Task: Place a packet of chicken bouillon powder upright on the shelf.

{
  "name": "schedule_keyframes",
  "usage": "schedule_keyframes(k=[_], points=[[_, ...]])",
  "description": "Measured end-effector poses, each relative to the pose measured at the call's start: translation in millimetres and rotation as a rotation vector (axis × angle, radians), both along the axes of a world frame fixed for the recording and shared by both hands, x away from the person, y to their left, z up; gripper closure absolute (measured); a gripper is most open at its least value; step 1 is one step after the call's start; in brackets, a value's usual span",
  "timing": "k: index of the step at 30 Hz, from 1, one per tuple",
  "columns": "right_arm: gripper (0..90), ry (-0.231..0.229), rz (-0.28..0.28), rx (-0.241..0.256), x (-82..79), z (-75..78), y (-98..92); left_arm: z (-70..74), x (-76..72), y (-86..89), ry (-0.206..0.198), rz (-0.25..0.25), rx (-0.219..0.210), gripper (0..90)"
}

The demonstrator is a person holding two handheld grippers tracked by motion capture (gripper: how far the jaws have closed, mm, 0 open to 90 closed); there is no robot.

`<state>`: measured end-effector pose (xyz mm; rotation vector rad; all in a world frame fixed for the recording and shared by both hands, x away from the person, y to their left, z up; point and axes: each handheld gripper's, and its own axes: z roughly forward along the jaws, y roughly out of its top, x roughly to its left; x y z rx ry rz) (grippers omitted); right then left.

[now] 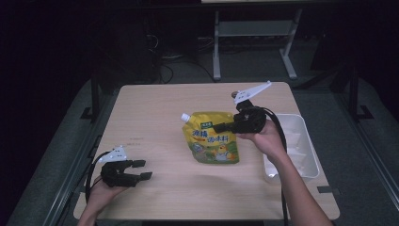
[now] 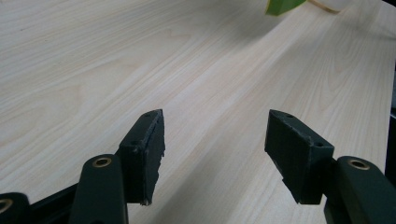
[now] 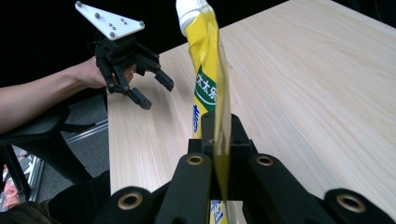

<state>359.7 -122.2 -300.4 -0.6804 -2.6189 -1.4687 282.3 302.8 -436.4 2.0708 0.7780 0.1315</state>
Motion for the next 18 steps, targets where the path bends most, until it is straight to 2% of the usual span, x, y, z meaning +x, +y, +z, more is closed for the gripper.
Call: schedule_keyframes(k=[17,18], points=[[89.8,-0.007,-0.032,0.036,9.8,13.5,-43.7,-2.7,1.3,-0.4,0.001,0.021,0.012,34.5],[89.8,-0.009,-0.039,0.046,11.3,16.0,-49.5,-2.9,0.9,-0.3,0.007,0.019,-0.002,33.5]])
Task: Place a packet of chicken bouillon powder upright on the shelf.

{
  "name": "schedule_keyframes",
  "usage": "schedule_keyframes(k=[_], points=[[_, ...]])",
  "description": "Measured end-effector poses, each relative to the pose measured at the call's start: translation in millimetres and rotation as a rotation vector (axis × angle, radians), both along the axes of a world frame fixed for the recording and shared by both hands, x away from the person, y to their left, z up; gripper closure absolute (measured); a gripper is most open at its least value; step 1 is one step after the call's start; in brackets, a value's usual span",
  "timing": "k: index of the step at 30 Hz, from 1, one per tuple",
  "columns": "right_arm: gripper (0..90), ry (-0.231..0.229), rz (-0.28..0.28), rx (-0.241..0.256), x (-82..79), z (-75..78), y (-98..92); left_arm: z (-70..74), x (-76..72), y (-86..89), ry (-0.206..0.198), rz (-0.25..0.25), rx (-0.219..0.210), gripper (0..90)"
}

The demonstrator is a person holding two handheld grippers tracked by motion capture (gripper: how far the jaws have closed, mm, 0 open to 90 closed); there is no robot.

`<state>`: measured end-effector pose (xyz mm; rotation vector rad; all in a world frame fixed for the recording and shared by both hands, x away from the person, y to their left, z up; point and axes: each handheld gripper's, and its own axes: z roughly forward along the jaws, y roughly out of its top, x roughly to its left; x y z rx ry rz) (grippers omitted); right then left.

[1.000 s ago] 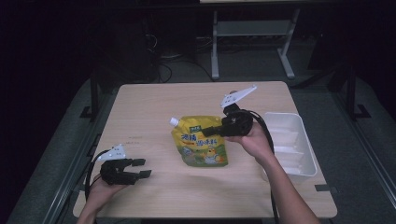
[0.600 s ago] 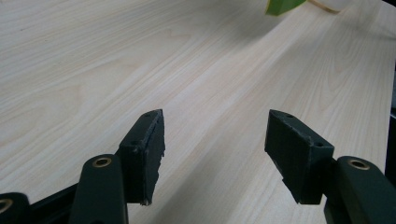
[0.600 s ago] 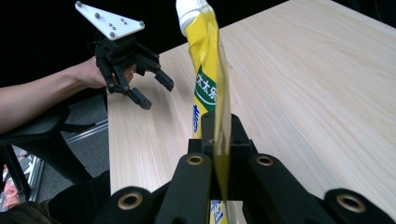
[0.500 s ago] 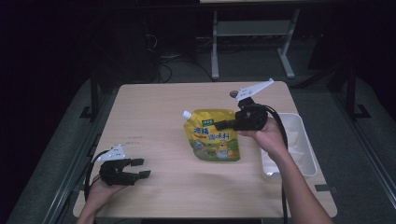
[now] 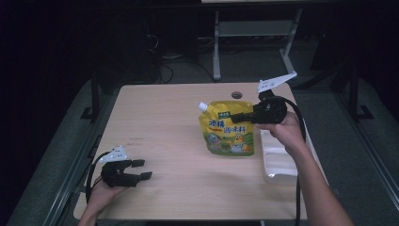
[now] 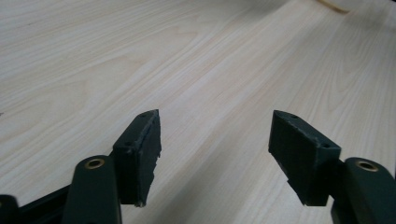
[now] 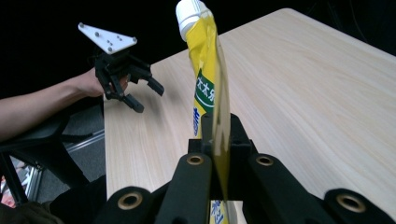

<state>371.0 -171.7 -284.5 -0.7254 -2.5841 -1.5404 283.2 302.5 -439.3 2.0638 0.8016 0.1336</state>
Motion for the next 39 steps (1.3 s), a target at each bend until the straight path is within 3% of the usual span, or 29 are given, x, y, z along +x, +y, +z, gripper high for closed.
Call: schedule_keyframes(k=[18,39], points=[[89.8,-0.01,-0.063,0.025,6.5,14.1,-49.9,-2.5,0.9,-4.5,0.0,0.008,0.008,29.0],[89.8,-0.013,-0.114,0.026,12.8,21.5,-82.6,-5.6,3.2,-3.7,-0.001,0.02,0.021,27.6]])
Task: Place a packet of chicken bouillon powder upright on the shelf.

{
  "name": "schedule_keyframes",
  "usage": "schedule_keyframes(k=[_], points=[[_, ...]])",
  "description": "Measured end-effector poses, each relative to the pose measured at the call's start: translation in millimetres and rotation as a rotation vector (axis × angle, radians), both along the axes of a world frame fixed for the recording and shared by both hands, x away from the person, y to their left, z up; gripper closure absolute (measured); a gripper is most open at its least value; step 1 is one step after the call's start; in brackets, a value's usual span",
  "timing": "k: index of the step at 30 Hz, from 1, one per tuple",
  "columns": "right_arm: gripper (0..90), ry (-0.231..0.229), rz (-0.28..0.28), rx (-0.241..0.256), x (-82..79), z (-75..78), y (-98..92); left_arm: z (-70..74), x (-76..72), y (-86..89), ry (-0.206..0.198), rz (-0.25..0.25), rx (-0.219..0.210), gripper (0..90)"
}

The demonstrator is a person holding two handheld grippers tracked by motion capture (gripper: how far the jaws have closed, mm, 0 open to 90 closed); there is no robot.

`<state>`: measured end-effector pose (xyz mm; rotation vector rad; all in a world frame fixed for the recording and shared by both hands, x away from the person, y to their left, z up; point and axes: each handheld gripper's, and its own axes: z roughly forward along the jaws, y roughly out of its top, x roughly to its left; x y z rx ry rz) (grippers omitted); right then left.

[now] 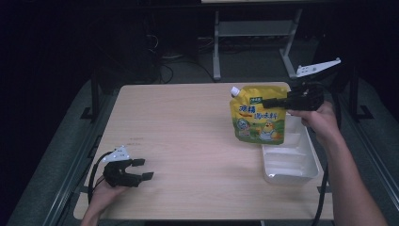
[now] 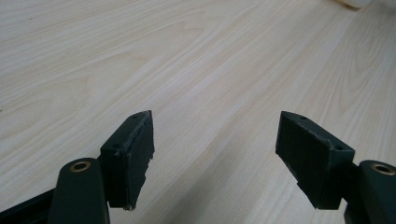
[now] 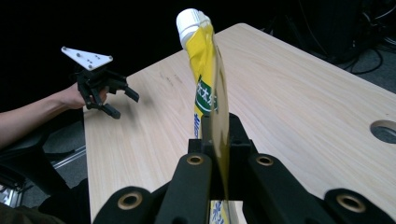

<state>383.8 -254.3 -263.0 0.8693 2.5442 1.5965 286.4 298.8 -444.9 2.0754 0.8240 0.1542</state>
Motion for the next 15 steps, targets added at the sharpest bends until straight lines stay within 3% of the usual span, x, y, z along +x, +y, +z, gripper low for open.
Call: schedule_keyframes(k=[15], points=[[89.8,0.012,-0.072,0.004,0.6,-1.1,-33.1,-1.2,-0.1,-1.2,0.0,0.006,-0.005,26.9]])
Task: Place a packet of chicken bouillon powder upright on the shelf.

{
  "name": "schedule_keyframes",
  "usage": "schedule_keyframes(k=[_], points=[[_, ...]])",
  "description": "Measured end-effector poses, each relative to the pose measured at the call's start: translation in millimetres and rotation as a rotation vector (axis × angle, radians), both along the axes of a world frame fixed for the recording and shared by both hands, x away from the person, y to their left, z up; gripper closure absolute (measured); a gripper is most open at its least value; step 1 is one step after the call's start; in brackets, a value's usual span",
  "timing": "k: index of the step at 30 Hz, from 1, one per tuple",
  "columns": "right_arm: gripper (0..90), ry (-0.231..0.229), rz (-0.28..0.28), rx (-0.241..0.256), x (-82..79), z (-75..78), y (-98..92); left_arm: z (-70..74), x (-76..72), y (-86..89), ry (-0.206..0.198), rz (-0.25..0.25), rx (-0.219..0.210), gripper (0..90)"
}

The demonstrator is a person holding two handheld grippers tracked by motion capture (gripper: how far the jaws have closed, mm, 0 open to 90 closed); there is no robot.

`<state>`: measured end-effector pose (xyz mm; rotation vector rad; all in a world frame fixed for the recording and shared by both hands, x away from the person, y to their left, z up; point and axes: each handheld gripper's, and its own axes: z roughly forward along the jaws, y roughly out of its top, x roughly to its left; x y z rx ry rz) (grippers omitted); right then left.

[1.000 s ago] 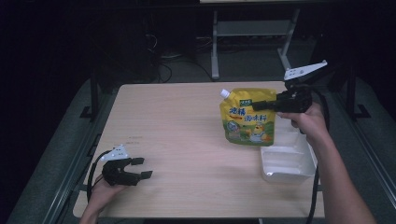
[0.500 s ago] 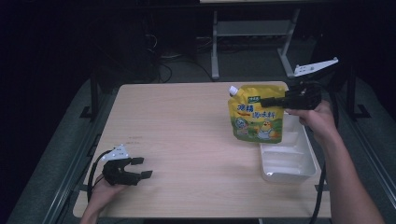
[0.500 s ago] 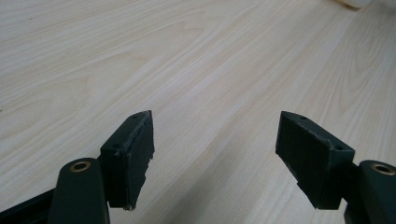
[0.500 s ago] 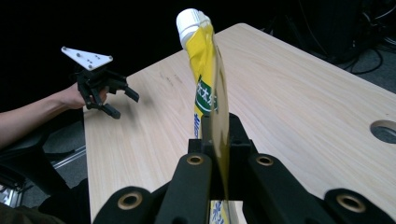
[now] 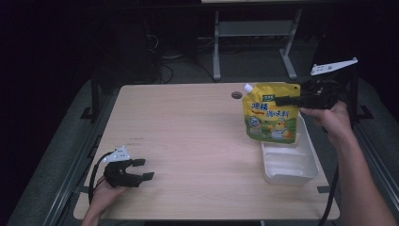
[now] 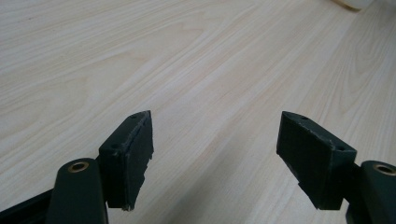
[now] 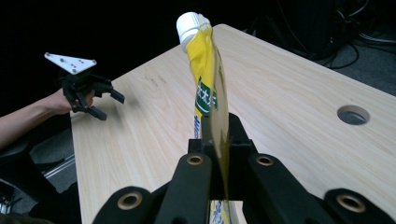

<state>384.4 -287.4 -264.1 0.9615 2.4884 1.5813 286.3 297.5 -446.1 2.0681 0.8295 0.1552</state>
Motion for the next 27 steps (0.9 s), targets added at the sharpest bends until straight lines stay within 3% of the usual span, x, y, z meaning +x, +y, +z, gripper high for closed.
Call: schedule_keyframes(k=[17,27], points=[[89.8,0.028,-0.096,-0.017,-4.4,-15.5,-26.1,-0.1,-0.4,-2.7,-0.001,-0.008,0.007,26.7],[89.7,0.05,-0.148,-0.032,-1.8,-33.0,-39.1,-1.4,0.7,-4.1,0.004,-0.009,0.008,26.7]])
